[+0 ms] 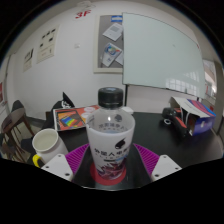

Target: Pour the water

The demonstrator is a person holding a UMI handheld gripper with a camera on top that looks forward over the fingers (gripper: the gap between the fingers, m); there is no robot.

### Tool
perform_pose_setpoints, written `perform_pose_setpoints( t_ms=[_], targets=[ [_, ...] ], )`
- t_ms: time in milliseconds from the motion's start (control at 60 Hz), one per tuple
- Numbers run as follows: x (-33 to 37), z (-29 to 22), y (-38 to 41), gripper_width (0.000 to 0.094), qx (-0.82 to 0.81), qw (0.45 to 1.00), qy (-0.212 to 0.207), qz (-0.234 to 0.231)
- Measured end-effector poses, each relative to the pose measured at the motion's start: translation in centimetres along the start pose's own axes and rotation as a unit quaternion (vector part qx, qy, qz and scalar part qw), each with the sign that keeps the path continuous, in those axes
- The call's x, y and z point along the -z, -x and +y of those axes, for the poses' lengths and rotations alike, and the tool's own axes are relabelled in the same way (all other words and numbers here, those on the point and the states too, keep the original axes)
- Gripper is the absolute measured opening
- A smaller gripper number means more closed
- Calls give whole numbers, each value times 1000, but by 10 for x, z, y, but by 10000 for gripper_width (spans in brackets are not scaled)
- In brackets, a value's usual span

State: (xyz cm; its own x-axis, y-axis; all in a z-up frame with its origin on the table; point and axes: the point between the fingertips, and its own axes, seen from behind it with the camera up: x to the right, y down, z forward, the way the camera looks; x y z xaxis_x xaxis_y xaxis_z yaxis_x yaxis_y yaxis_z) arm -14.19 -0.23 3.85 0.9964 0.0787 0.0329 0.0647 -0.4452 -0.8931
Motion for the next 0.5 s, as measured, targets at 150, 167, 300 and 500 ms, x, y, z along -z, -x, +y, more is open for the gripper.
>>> perform_pose_setpoints(
  t_ms=[150, 167, 300, 500],
  targets=[
    [39, -6, -7, 845, -4, 1000, 9, 29],
    [46, -7, -7, 842, -4, 999, 10, 33],
    [116, -4, 3, 846, -3, 999, 23, 48],
    [231, 2, 28, 843, 6, 997, 27, 71]
  ],
)
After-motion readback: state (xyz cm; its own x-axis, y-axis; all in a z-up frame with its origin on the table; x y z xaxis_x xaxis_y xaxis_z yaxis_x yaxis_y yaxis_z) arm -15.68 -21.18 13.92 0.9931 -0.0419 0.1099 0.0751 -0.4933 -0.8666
